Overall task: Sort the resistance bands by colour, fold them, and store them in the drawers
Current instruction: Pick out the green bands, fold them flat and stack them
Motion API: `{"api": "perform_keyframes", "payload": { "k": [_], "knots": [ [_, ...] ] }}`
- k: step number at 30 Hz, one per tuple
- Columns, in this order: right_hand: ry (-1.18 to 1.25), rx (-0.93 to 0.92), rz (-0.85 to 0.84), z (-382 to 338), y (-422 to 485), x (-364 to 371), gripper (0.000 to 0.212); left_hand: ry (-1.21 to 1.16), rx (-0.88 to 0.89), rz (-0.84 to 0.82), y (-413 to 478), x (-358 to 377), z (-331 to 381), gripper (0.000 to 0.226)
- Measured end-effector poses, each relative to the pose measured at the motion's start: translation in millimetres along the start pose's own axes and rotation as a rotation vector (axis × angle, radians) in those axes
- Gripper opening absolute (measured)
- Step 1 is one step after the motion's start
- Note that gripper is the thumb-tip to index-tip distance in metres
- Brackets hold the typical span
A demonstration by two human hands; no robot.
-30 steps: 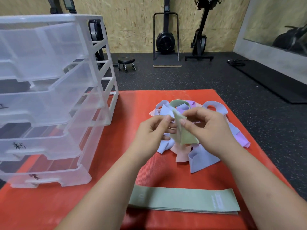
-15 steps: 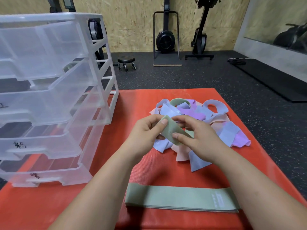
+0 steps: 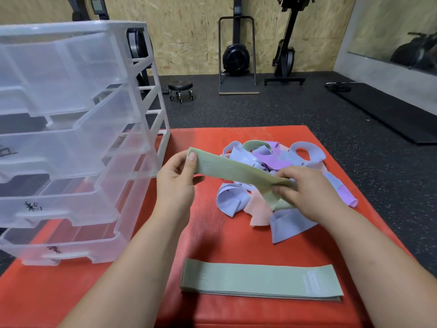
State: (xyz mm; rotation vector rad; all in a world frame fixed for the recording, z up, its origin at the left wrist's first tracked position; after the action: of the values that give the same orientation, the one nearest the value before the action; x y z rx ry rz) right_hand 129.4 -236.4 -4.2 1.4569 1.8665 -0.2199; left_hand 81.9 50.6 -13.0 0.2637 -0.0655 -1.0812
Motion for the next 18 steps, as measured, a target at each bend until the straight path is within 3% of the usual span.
{"api": "perform_keyframes", "payload": {
  "k": [13,18],
  "knots": [
    [0.362,0.184,-0.064,4,-32,-33,0.017,0.056,-0.131,0.042,-15,-29,-17,0.015],
    [0.700,0.224,-0.156,-13,-59,-37,0.023,0.110,-0.218,0.061,-25,-41,-28,0.015]
  ]
}}
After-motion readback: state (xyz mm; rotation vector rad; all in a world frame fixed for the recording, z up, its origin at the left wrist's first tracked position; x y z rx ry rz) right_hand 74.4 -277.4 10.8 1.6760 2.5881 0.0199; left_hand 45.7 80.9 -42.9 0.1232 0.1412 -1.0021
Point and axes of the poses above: each hand's wrist, its own y-axis towards the middle knuckle, its own x-axis out of the palm, z = x × y, the point moved 6 cm from there along y, towards the middle knuckle, and after that the axes turned 15 degrees about y, right-handed, at the moved point
